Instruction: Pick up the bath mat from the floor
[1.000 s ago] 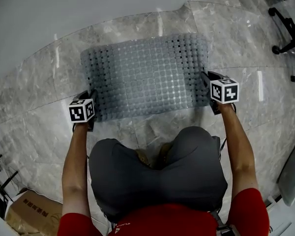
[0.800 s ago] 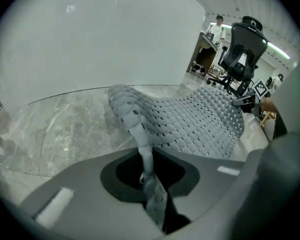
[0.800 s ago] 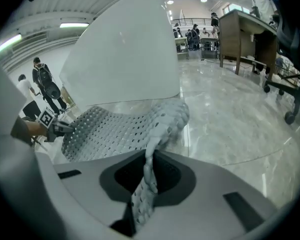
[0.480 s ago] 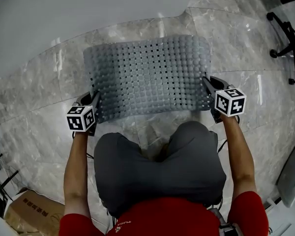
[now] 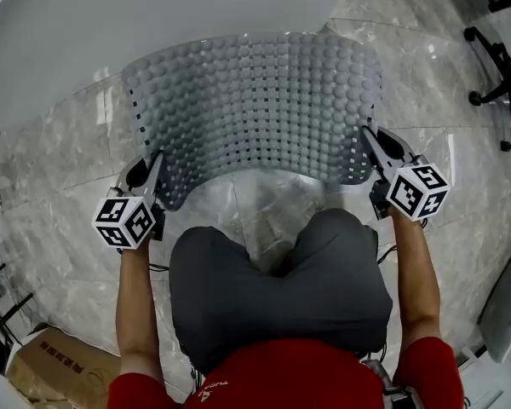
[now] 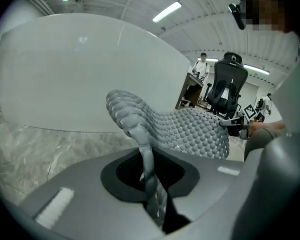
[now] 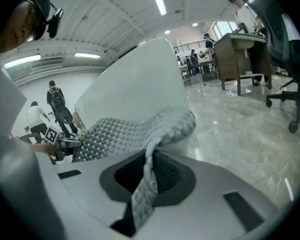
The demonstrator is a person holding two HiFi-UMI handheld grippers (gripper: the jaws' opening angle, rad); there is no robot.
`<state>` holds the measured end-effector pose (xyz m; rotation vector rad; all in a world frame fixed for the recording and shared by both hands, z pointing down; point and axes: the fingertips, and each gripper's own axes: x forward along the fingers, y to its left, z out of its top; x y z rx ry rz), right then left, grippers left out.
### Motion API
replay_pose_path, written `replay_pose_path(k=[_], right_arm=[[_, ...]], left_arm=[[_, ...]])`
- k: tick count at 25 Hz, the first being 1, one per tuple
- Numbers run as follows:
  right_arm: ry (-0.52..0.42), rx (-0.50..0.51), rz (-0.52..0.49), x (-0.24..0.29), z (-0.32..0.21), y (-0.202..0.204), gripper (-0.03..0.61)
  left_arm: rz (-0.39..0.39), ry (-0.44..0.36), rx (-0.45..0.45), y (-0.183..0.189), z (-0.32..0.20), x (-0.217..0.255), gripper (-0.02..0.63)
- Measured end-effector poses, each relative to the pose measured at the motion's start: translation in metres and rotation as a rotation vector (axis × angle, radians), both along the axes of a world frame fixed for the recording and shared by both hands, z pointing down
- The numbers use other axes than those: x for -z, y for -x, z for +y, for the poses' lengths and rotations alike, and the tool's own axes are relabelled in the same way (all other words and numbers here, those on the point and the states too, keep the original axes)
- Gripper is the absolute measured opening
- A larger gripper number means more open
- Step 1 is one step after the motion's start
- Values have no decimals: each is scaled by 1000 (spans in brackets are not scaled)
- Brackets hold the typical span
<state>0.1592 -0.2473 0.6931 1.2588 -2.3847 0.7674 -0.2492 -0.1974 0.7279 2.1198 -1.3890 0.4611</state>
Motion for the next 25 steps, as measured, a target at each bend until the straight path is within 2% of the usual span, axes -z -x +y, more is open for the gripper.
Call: replay_pose_path(k=[7,10,17,25], right_arm=[[-139,1,-66,71,-4,9,37],[-190,-2,-81,101,-3,13,38],[-267,16,-129,171,0,21,37],[-321,8,-133,229,4,33,37]], left_arm=[[2,-177,35,0,-8,77,49],[-10,-229,47,2,-6,106,46],[0,-266,76,3,-4,163,43],[23,-312,91,11,2,213,41]])
